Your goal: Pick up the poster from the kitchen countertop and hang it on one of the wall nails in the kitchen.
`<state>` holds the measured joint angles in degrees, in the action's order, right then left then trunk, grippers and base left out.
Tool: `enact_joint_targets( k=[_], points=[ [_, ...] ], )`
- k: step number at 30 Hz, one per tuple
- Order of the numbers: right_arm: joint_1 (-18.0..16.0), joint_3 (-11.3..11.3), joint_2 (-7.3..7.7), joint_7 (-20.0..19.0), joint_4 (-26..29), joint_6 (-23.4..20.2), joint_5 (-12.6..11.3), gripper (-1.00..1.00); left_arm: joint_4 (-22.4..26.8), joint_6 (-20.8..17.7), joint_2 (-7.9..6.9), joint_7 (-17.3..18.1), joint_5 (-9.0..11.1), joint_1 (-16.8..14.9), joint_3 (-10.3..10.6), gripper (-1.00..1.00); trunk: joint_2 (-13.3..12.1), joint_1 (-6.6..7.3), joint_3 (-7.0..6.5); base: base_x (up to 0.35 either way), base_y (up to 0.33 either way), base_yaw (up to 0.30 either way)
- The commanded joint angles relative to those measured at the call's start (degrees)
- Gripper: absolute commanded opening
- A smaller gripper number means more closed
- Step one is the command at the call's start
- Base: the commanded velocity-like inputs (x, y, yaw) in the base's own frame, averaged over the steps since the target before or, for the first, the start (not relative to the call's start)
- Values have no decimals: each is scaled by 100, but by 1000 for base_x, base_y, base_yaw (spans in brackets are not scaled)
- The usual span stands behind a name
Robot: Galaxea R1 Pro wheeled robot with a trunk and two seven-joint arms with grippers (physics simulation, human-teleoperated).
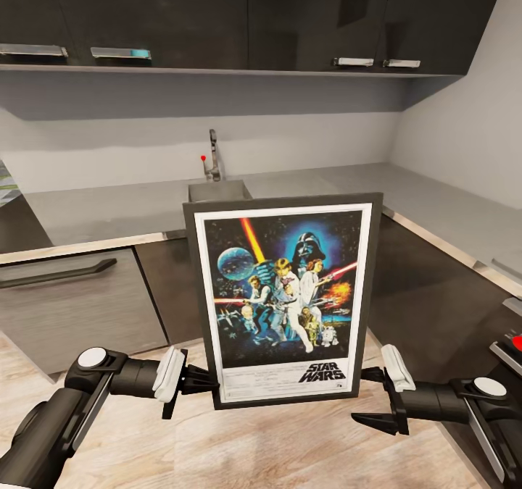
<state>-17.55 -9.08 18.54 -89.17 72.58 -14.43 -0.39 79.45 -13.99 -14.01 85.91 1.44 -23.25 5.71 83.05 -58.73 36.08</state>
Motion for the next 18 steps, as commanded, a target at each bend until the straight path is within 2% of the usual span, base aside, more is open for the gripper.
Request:
enact_joint_targets(
  k=[1,4,5,17,18],
  points=[
    [-3,-3,1,-21,1,-60,-4,100,1,-43,-5,5,14,-4,9,-100,3,0,5,0,0,0],
    [-3,-2,1,-21,1,-60,-5,100,1,-43,-5,5,14,-4,9,-100,3,0,5,0,0,0],
    [-3,-3,1,-21,1,-60,-5,-100,1,-43,-5,5,14,-4,9,-100,3,0,5,0,0,0],
    [-3,-1,1,-21,1,-60,-3,-100,1,-65,-5,5,11,-4,9,-100,3,0,5,0,0,0],
    [-3,-3,1,-21,1,-60,-2,-100,1,-71,-5,5,9,-4,9,100,3,0,5,0,0,0]
  ],
)
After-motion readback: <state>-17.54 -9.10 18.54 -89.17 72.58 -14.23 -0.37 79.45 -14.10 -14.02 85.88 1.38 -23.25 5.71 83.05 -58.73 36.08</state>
